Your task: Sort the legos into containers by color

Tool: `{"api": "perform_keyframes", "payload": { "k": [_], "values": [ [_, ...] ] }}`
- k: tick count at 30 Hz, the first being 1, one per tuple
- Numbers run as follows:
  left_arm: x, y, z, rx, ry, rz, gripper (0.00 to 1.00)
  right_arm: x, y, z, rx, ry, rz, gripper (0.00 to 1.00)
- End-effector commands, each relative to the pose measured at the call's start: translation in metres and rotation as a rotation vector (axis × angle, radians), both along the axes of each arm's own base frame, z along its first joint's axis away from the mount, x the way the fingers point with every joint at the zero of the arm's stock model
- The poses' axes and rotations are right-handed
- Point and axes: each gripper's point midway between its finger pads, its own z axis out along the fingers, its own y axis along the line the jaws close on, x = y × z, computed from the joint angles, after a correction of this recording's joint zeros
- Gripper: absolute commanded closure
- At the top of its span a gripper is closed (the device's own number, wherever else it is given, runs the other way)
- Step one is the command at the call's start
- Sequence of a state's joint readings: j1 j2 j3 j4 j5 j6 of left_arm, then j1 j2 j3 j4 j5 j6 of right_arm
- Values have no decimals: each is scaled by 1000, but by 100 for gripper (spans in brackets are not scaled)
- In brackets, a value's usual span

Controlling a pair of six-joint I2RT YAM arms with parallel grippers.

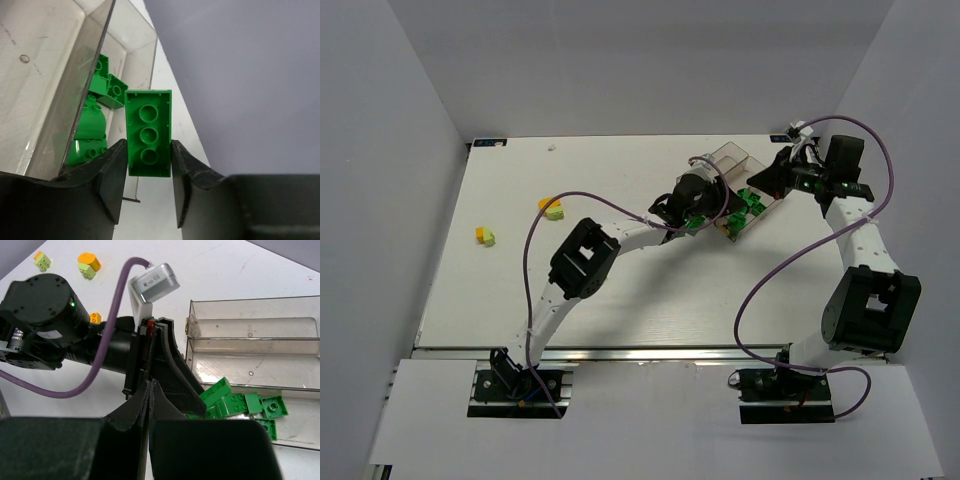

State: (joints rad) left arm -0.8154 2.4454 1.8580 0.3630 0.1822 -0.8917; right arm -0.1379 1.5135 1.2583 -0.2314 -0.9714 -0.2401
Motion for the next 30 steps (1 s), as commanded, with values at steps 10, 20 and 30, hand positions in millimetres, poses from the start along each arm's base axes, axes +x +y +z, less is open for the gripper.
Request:
{"api": "perform_keyframes", "payload": {
  "k": [10,20,30],
  "values": [
    [5,-10,16,30,-21,44,35,0,-3,17,26,-48,1,100],
    [4,2,64,23,-114,67,38,-3,0,23,38,-63,25,100],
    [-21,50,91,130,-191,100,38,-14,9,34,69,-105,135,88]
  ]
}}
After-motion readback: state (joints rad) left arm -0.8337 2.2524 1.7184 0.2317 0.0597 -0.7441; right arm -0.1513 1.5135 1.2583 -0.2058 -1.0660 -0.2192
